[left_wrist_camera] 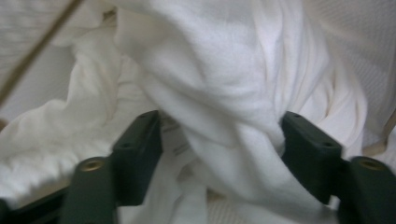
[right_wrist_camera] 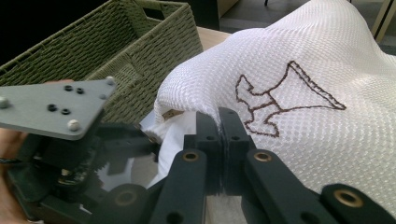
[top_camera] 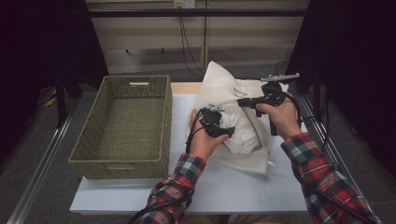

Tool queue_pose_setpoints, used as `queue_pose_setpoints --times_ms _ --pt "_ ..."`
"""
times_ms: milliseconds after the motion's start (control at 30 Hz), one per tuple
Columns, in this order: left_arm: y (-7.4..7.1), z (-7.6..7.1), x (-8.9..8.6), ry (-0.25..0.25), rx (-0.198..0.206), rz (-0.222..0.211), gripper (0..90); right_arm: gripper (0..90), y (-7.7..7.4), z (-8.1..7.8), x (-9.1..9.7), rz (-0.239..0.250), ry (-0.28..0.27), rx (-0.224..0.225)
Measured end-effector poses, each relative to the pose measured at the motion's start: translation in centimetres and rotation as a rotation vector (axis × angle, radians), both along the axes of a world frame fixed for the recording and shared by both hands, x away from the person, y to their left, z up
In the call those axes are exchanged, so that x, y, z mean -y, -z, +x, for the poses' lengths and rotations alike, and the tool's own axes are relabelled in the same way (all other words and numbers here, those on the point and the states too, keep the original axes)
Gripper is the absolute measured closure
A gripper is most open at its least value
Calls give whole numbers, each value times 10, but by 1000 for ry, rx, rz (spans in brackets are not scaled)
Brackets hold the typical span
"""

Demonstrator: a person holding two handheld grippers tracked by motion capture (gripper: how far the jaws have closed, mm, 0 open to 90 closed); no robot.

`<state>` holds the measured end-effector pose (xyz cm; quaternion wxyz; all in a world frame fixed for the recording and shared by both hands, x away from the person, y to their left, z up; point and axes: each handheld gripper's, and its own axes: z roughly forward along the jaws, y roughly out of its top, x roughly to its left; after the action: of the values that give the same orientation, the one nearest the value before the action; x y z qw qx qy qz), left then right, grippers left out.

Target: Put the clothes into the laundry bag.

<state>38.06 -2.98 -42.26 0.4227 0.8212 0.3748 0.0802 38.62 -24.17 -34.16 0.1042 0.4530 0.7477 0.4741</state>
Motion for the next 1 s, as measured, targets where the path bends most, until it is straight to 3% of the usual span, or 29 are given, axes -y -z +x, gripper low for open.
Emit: queue_pose_setpoints --times_ms 100,200,267,367,500,567,600,633,700,767,867,967,1000 --pt "-4 -3 -5 4 32 29 207 891 1 0 1 -5 2 2" --pt "-7 -5 -11 15 16 55 143 891 1 1 1 -6 2 1" --pt "-7 -4 -15 14 27 102 123 892 0 1 1 -9 1 -1" --pt "-4 -3 -20 -5 24 129 93 891 1 1 1 -10 0 -2" --pt "5 -2 -24 -18 -11 148 93 891 1 1 0 -11 -4 -4" --pt "8 -3 -22 -16 -15 136 108 891 0 0 0 -14 -6 -4" --pt "9 -3 -24 -11 -44 131 152 891 0 0 0 -13 -3 -2" --pt "10 -2 -25 -3 -62 130 260 891 0 1 1 -12 -1 -1" --pt "10 -4 -24 18 -69 86 412 891 -1 1 3 -9 4 2" --pt "10 -6 -22 52 -111 53 582 891 -1 0 3 -7 2 1" --pt "11 -10 -15 92 -134 21 754 891 -1 0 4 -5 6 2" --pt "14 -11 -7 101 -160 -19 839 891 0 0 2 -5 5 1" --pt "14 -11 -5 106 -149 -37 850 891 0 0 2 -2 2 -1"
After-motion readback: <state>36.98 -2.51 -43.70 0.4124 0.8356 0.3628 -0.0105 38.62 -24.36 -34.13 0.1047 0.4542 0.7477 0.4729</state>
